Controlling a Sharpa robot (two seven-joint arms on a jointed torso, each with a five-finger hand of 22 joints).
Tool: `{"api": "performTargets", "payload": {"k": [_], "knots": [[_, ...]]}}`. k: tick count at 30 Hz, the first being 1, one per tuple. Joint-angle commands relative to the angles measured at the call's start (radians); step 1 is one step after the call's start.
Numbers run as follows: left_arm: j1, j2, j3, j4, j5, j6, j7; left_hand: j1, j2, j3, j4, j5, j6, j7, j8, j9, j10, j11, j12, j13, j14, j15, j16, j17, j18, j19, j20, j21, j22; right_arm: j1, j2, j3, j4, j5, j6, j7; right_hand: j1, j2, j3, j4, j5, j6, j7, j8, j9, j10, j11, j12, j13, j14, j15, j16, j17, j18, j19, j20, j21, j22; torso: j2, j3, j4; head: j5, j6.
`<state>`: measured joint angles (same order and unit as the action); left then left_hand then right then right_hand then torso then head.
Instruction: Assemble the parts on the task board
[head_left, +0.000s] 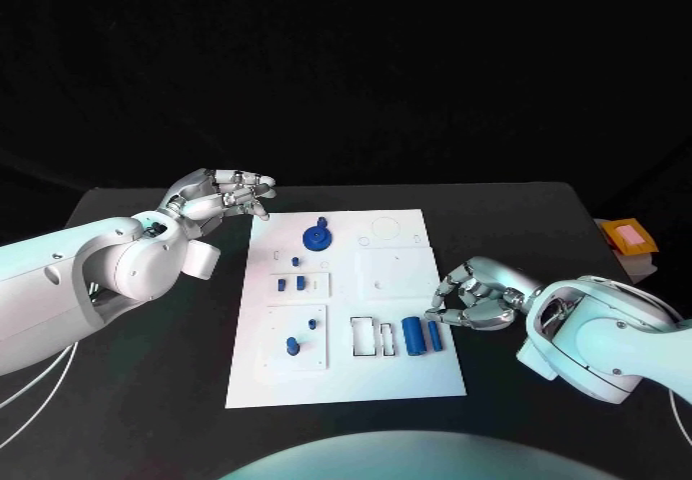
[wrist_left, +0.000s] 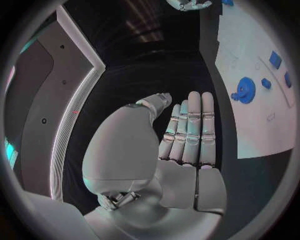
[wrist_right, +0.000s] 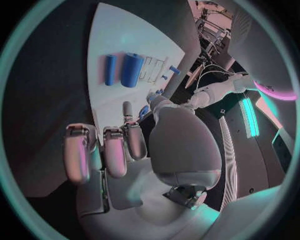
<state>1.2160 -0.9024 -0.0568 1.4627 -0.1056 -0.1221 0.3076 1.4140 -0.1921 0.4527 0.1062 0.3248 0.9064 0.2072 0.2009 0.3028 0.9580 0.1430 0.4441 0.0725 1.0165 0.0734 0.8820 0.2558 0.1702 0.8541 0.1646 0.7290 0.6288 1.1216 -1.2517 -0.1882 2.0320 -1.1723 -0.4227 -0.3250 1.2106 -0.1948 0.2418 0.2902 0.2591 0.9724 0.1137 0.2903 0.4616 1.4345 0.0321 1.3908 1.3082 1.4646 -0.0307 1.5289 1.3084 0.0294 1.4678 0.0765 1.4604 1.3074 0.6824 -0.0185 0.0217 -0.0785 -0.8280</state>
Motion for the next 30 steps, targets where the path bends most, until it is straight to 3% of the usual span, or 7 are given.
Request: {"api": "performTargets", "payload": {"k": [1, 12, 22, 30], "knots": [[0.000, 0.000, 0.000, 0.002, 0.009, 0.008, 0.015, -0.002, 0.008, -0.005, -0.003, 0.001, 0.001, 0.000, 0.006, 0.001, -0.004, -0.003, 0.003, 0.001, -0.004, -0.004, -0.004, -0.002, 0.011, 0.004, 0.003, -0.002, 0.001, -0.007, 0.004, -0.001, 0.009, -0.101, 0.000, -0.083, -0.016, 0.000, -0.015, 0.001, -0.001, -0.004, -0.003, 0.005, 0.003, 0.005, -0.001, 0.004, 0.059, 0.086, -0.007, 0.006, 0.155, -0.007, 0.067, -0.009, 0.000, 0.234, -0.001, -0.0019, 0.0029, -0.007, 0.000], [0.000, -0.003, -0.001, 0.002, 0.009, 0.011, 0.012, -0.003, 0.009, -0.005, -0.002, 0.001, 0.001, 0.000, 0.006, 0.001, -0.004, -0.003, 0.003, 0.001, -0.004, -0.004, -0.004, -0.002, 0.011, 0.004, 0.003, -0.002, 0.001, -0.038, 0.043, -0.003, -0.003, -0.137, 0.010, -0.108, -0.020, 0.000, -0.025, 0.001, -0.004, -0.007, -0.003, 0.005, 0.004, 0.006, 0.000, 0.005, 0.061, 0.086, -0.007, 0.007, 0.158, -0.008, 0.069, -0.009, 0.006, 0.235, 0.001, -0.0025, 0.0029, -0.002, 0.002], [0.000, -0.005, -0.001, 0.003, 0.009, 0.014, 0.010, -0.004, 0.009, -0.006, -0.001, 0.001, 0.001, 0.000, 0.006, 0.001, -0.004, -0.003, 0.003, 0.001, -0.004, -0.004, -0.004, -0.002, 0.011, 0.004, 0.003, -0.003, 0.001, -0.071, 0.094, -0.003, -0.027, -0.164, 0.042, -0.133, -0.044, 0.007, -0.071, 0.002, -0.020, -0.016, -0.002, 0.008, 0.010, -0.004, 0.001, -0.005, 0.055, 0.085, -0.005, 0.007, 0.158, -0.006, 0.065, -0.007, -0.003, 0.233, 0.000, -0.0010, 0.0002, 0.009, -0.004], [0.000, -0.008, -0.001, 0.004, 0.010, 0.017, 0.008, -0.007, 0.010, -0.006, 0.002, 0.001, 0.001, 0.001, 0.006, 0.001, -0.005, -0.002, 0.003, 0.001, -0.004, -0.003, -0.004, -0.002, 0.011, 0.004, 0.004, -0.003, 0.001, -0.095, 0.127, -0.003, -0.051, -0.170, 0.053, -0.143, -0.054, 0.024, -0.124, 0.002, -0.048, -0.018, -0.003, 0.017, 0.019, -0.008, 0.001, -0.011, 0.054, 0.084, -0.005, 0.006, 0.157, -0.006, 0.064, -0.006, -0.006, 0.232, 0.001, -0.0010, -0.0003, 0.008, -0.010]]}}
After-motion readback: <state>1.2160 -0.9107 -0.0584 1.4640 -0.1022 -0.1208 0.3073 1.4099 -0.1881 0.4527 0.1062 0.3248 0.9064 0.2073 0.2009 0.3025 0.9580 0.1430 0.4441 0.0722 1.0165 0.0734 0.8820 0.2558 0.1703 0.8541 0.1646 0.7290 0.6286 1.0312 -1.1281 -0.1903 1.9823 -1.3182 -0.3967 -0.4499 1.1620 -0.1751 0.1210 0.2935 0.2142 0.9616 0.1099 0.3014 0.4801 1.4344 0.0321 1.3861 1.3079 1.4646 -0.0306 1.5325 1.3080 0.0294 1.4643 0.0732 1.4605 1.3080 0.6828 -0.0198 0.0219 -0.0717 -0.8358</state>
